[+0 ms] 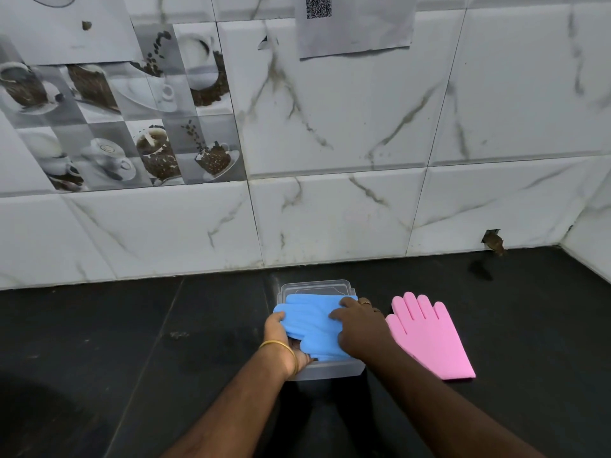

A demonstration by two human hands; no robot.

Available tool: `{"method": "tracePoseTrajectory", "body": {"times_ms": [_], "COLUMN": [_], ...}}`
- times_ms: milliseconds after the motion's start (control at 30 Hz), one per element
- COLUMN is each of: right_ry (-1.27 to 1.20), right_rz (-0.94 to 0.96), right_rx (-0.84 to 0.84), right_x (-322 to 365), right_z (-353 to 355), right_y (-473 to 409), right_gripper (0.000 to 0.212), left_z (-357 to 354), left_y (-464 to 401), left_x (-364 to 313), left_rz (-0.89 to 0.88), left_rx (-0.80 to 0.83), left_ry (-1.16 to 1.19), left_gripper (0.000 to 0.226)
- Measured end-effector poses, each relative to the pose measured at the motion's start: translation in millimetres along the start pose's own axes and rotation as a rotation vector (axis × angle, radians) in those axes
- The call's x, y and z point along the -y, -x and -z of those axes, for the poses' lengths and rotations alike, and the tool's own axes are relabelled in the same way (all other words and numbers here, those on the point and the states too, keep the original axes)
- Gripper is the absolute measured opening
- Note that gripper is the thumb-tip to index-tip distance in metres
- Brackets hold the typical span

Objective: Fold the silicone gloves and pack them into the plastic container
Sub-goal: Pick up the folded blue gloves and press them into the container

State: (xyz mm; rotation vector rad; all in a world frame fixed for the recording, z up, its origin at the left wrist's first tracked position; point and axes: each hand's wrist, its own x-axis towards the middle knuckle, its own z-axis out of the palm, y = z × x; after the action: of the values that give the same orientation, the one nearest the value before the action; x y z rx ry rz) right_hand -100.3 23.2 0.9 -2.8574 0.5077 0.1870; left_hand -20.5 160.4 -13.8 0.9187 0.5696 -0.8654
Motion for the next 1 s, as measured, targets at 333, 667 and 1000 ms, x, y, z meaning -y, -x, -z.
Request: {"method": "tracePoseTrajectory", "body": {"times_ms": [333, 667, 1000], "right_ry": [0.253, 0.346, 0.299], "right_rz": [0.046, 0.063, 0.084], "right_rx": [-0.086, -0.055, -0.054], "right_x": [11, 15, 8], "right_z": [-1, -10, -9], "right_y": [-1, -4, -1], "right_gripper": [0.035, 0.034, 0.036], "left_z": [-4, -11, -5], "left_y": [-5, -6, 20], "left_x": [0, -5, -34], "left_rz": [0.010, 0.046, 0.154], "left_rx": [-0.094, -0.147, -0.016], "left_ry": [-0.050, -0.134, -0.675], "left_gripper": [0.036, 0.030, 0.044]}}
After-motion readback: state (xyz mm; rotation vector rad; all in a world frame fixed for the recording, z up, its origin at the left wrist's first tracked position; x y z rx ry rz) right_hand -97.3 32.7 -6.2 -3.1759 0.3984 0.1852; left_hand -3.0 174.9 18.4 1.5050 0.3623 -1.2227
